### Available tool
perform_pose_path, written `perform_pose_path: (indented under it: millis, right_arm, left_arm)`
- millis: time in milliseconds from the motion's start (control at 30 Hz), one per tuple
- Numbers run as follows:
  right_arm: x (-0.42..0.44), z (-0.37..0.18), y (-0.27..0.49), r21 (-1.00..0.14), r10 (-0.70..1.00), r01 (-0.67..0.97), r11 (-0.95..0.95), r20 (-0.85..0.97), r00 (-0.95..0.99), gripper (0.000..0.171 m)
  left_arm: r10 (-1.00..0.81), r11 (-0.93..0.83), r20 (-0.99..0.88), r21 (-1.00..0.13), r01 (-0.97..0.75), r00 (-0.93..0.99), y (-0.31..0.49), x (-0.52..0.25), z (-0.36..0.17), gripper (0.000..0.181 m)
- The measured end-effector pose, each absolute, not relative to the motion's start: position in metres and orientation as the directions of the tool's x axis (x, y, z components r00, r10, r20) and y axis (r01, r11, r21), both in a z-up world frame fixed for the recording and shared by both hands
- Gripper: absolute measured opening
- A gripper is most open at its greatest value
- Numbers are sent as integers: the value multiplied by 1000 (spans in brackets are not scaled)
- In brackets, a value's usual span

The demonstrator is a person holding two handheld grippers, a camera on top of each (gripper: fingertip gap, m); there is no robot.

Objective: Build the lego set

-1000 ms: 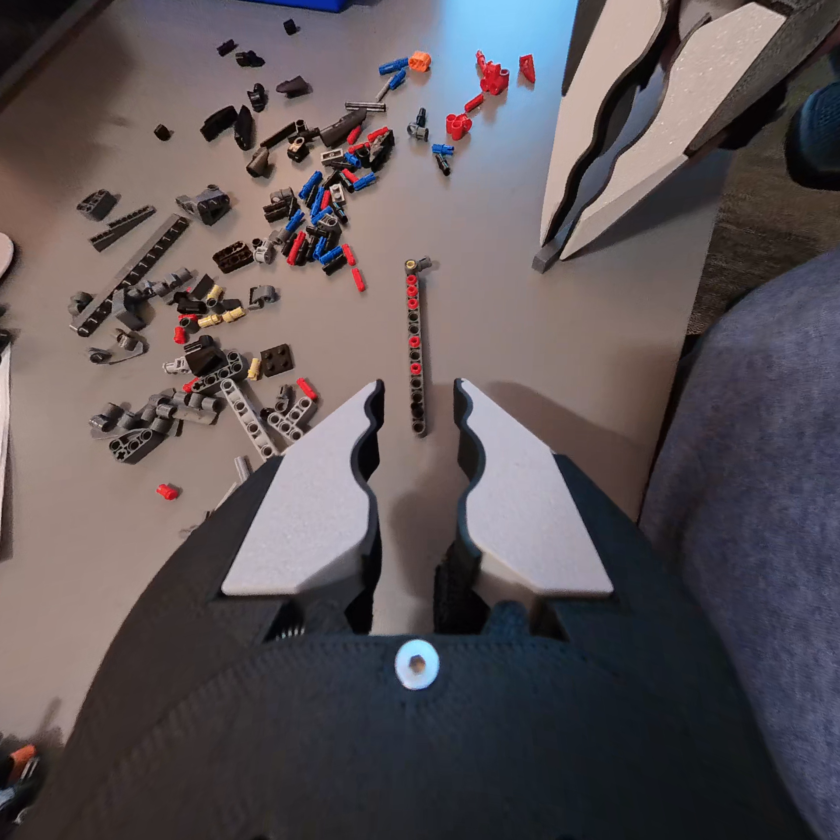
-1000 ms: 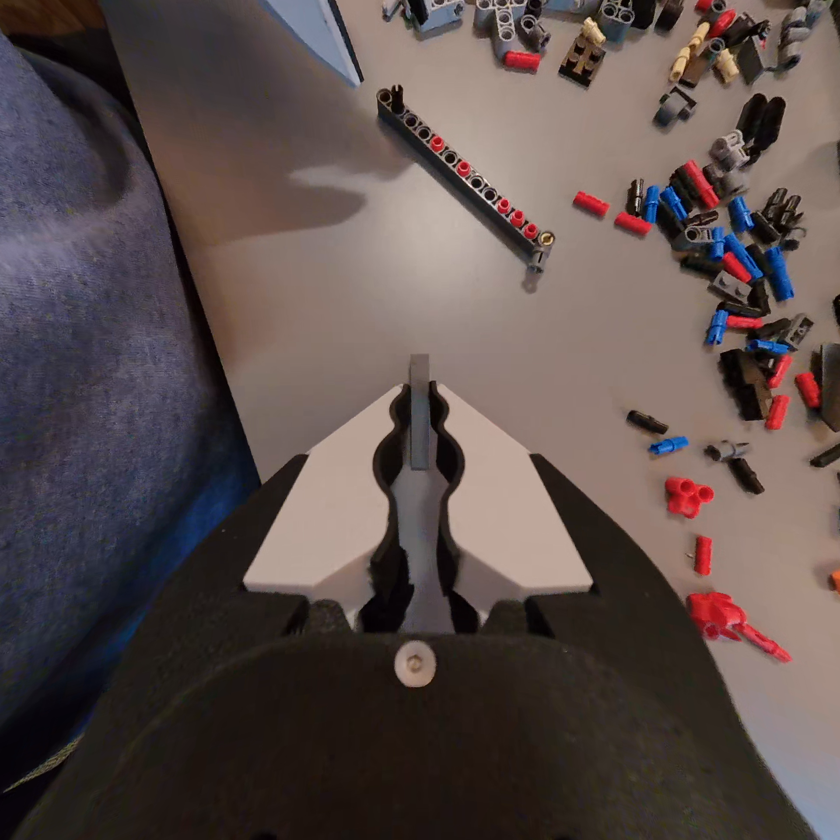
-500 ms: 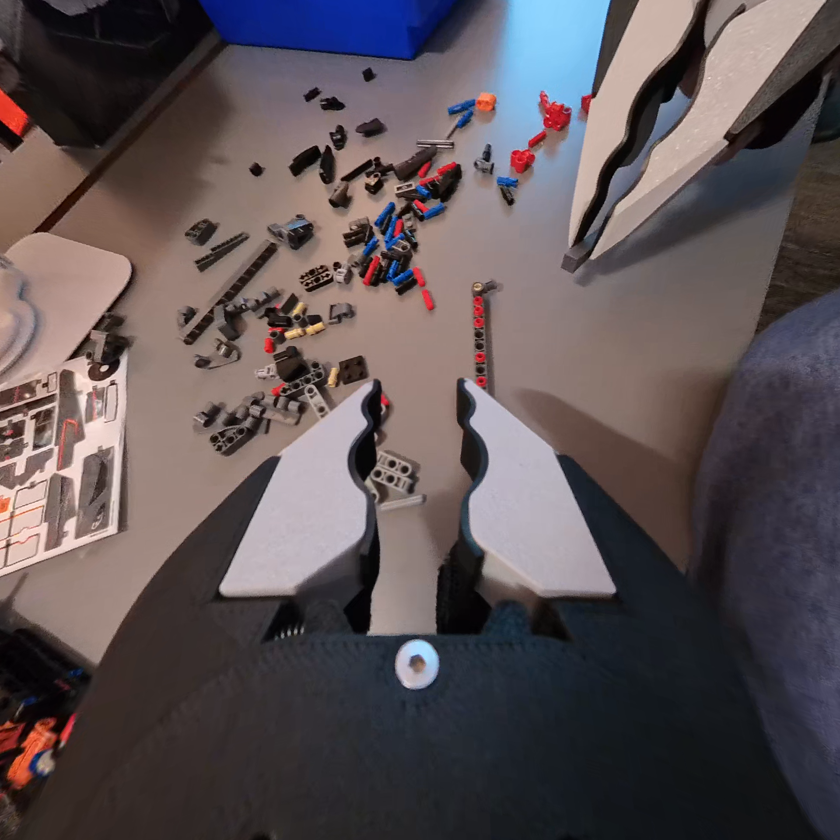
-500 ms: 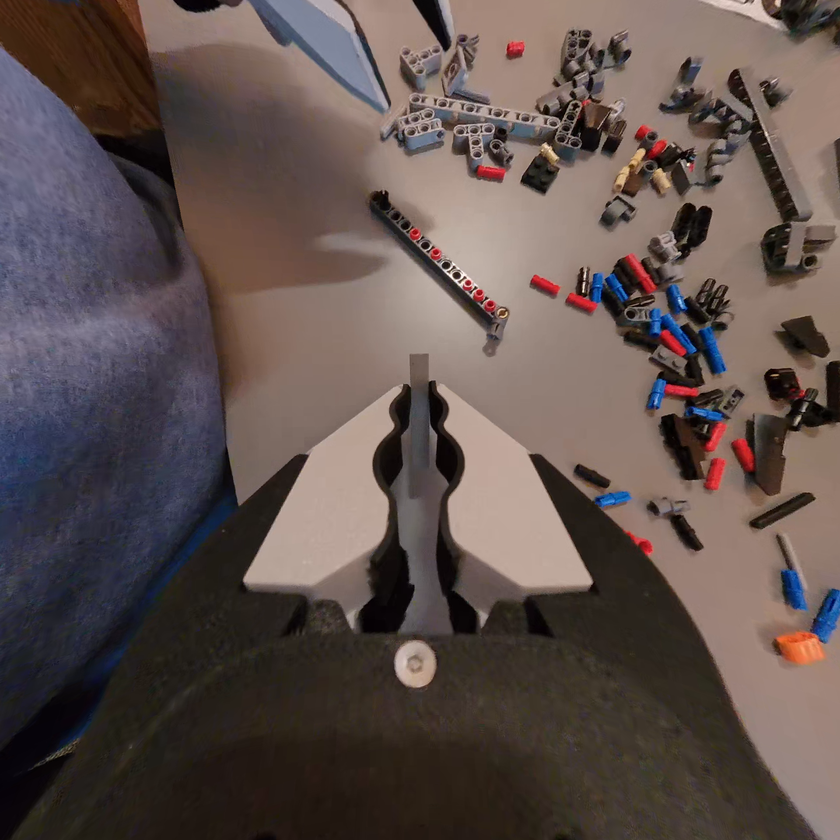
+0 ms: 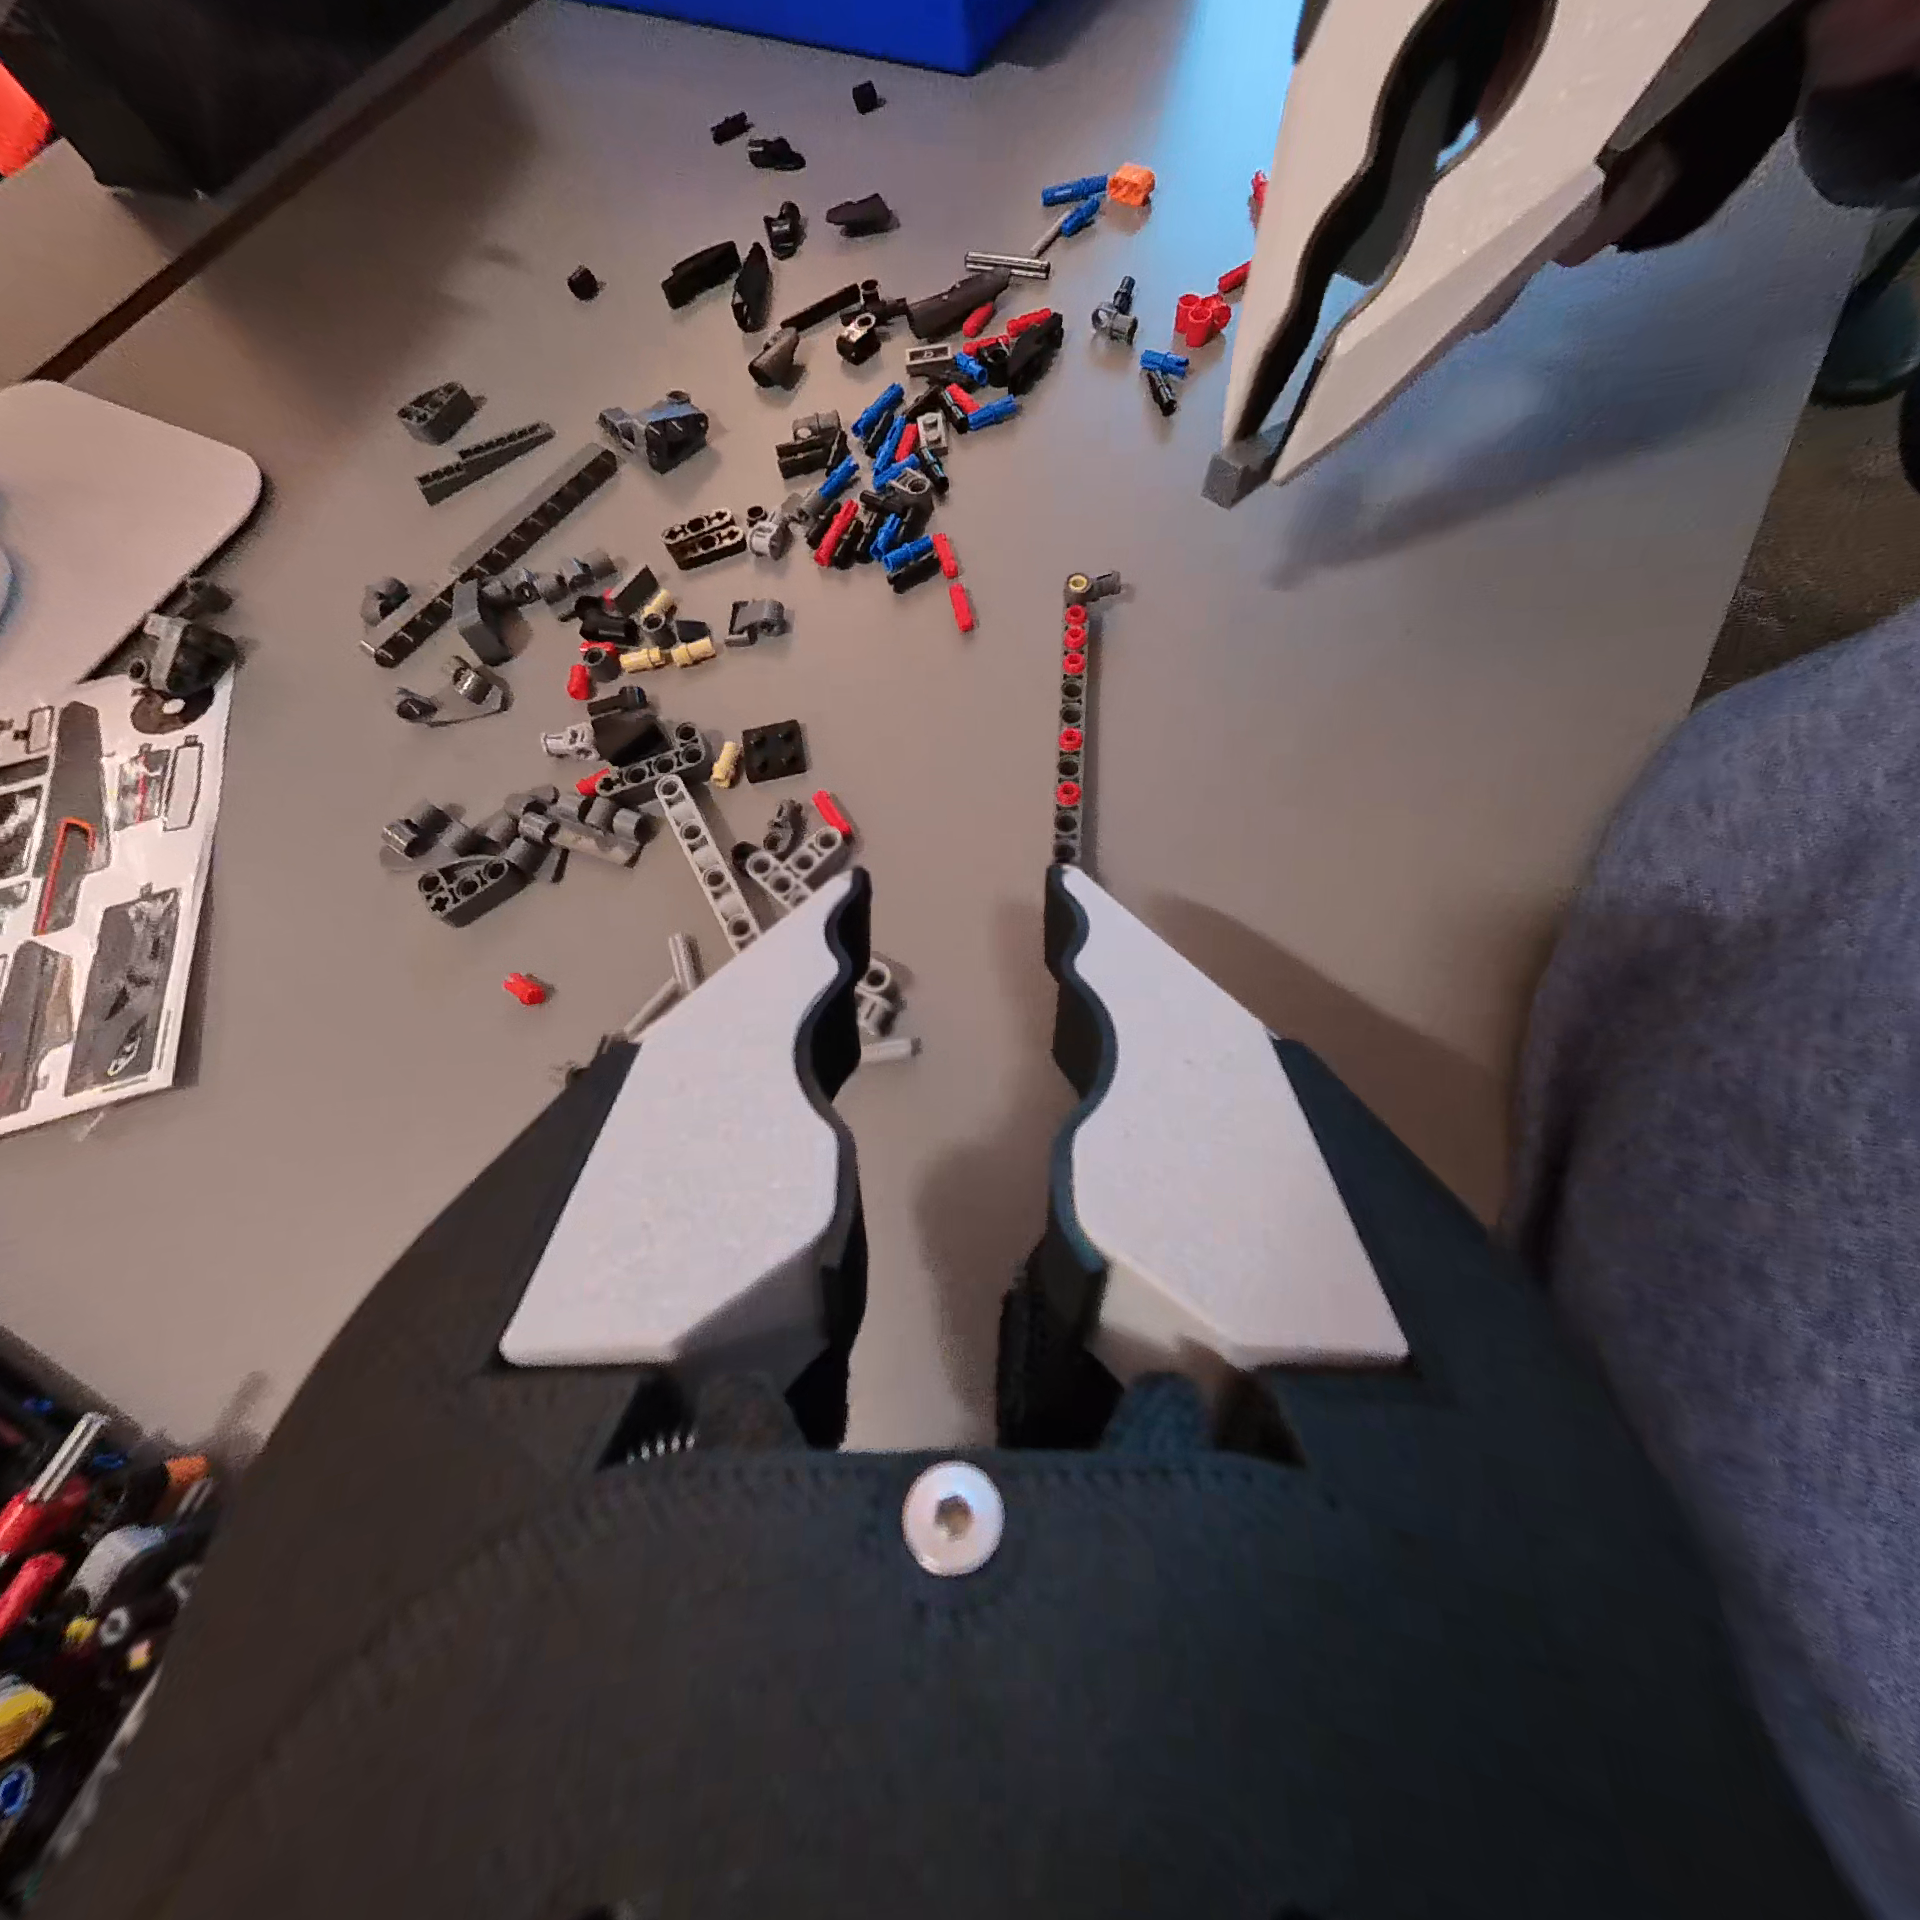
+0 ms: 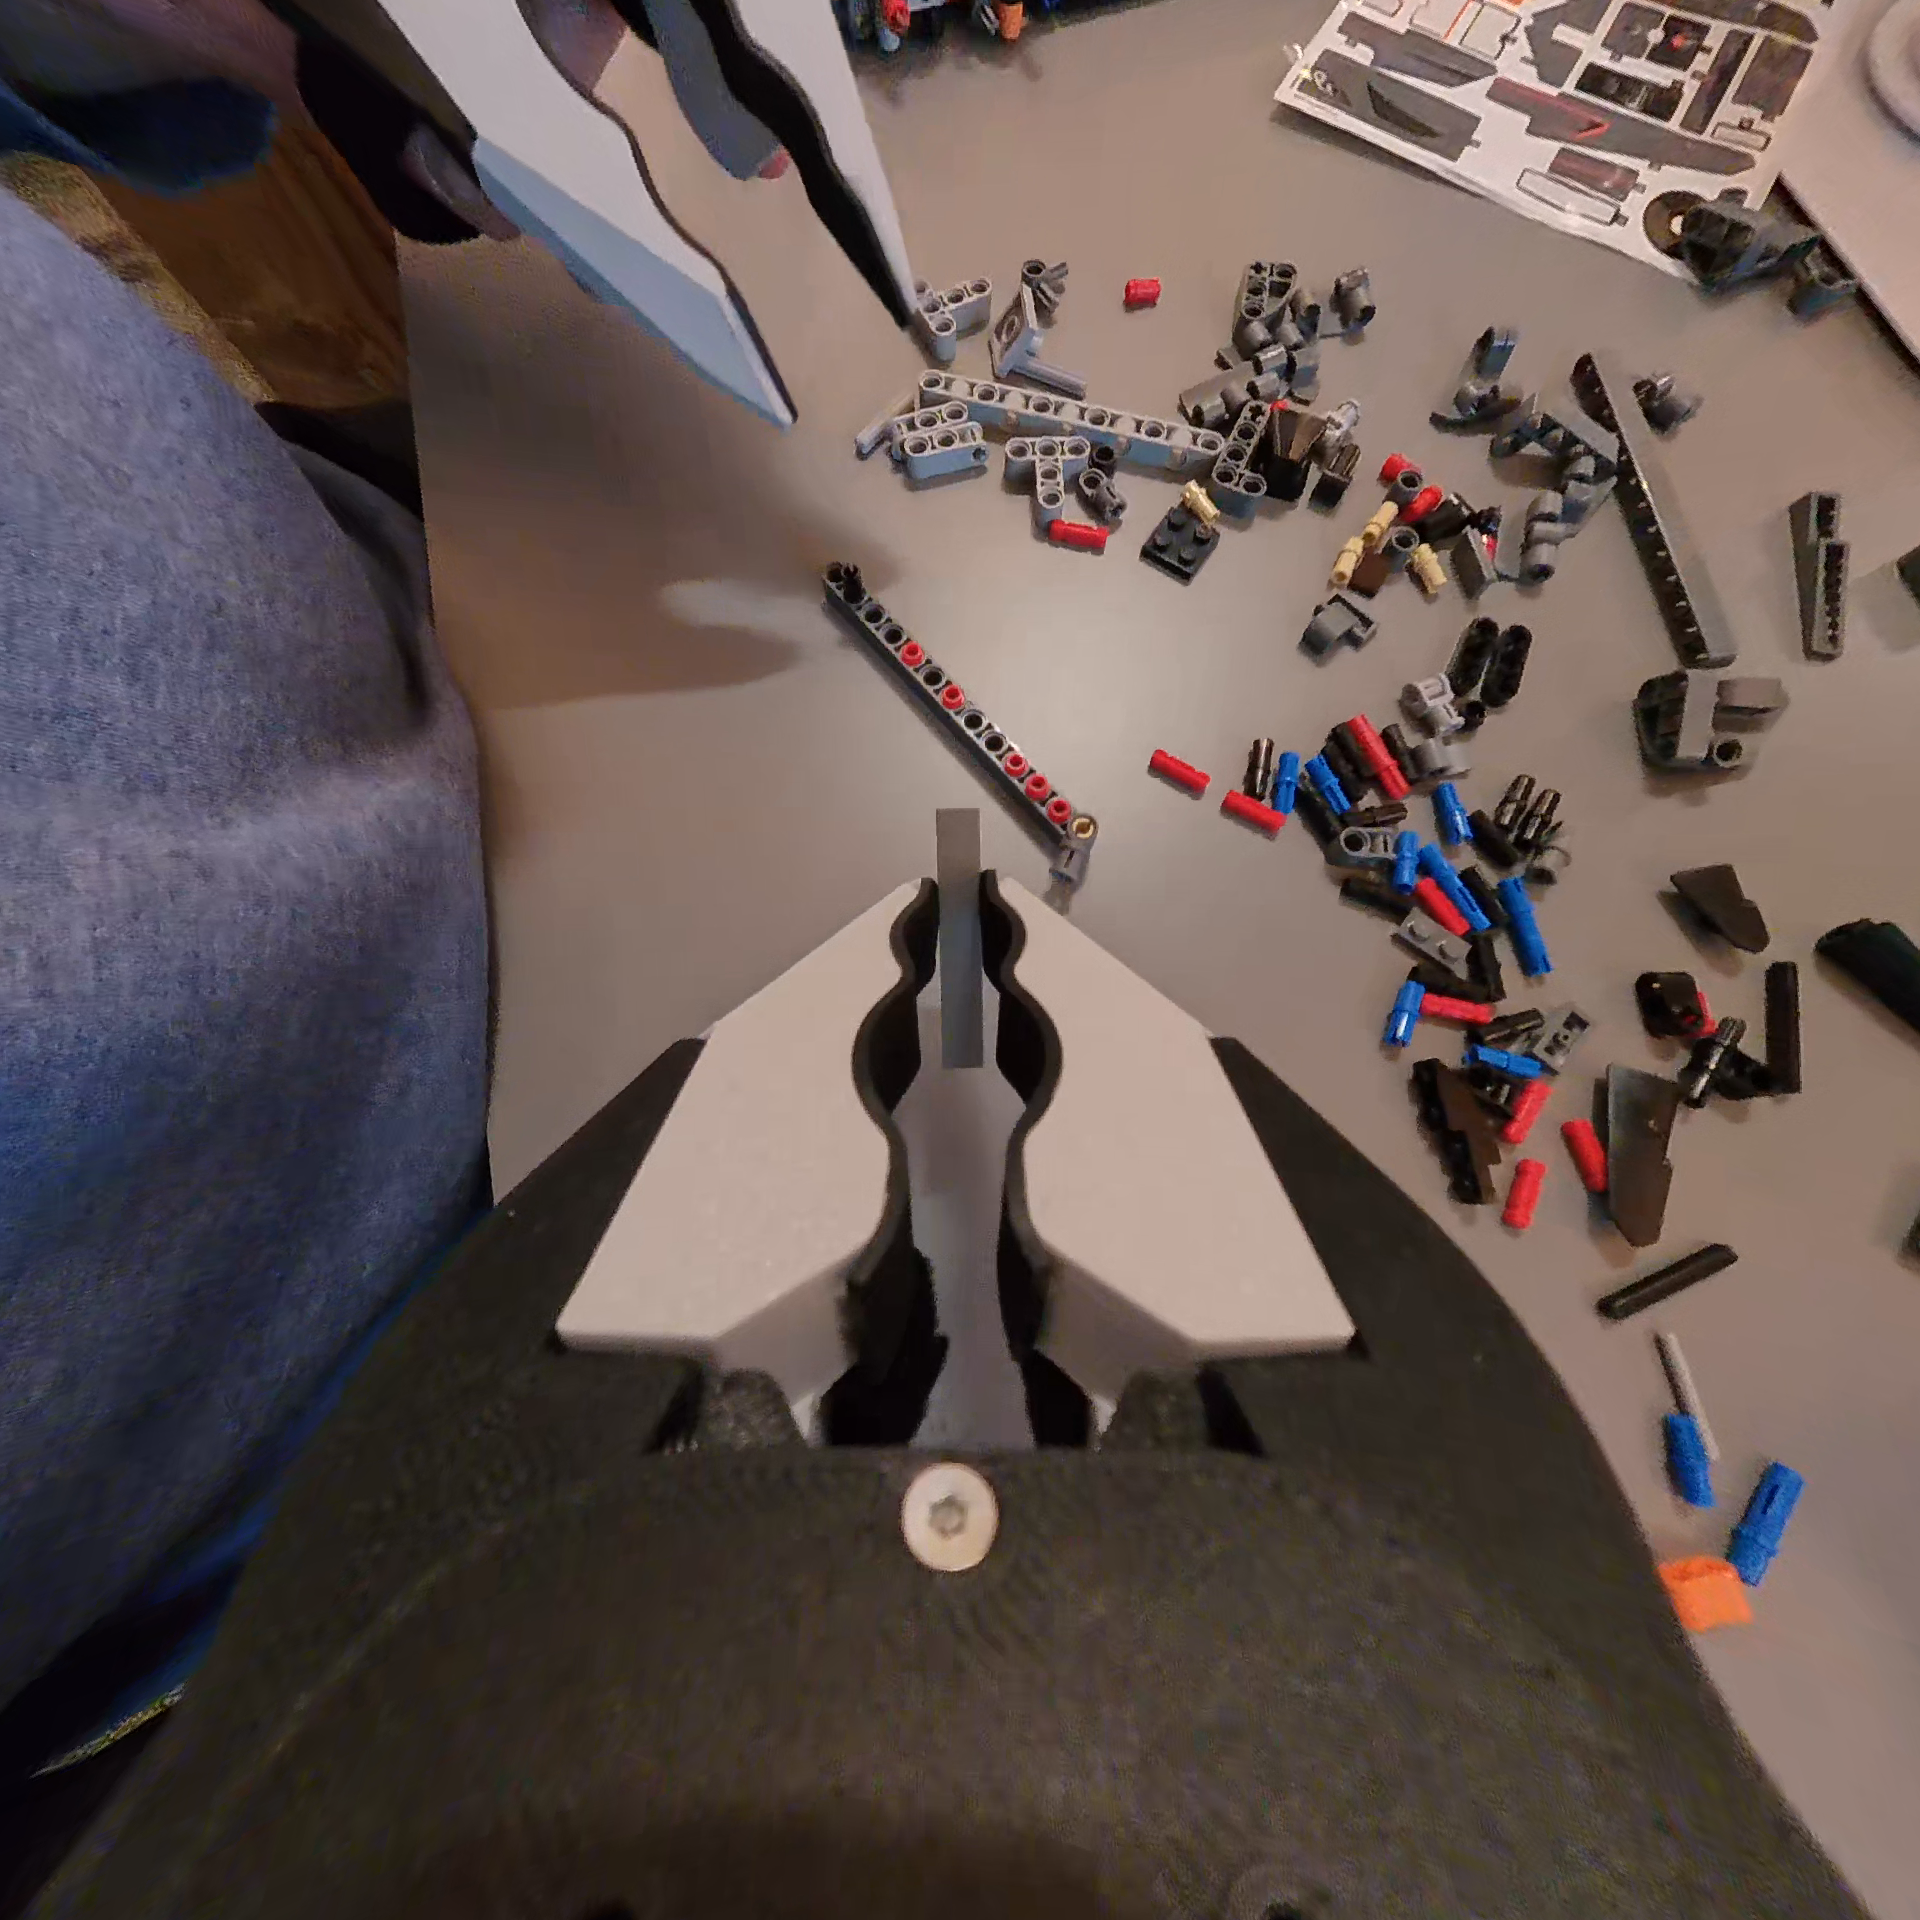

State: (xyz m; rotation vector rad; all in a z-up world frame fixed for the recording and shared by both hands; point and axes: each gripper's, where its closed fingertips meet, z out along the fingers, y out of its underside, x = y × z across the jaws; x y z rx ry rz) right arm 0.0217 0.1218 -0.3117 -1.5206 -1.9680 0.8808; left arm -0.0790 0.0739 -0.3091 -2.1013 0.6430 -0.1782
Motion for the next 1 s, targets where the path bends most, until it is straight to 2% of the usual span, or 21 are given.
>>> perform_pose_path:
  millis: [367,833,1000]
  right_arm:
    - [2,-300,117,-753,940,615,234,16,-340,5]
    - [-31,-322,98,-643,759,566,516,37,-650,5]
    - [-35,-332,102,-605,702,548,577,25,-712,5]
  left_arm:
    - [-506,-460,-111,-804,-376,856,59,-81,-314,31]
    - [-584,-463,-163,-738,-491,795,72,-56,-340,32]
    - [-593,-474,-170,-717,-511,787,79,-53,-346,21]
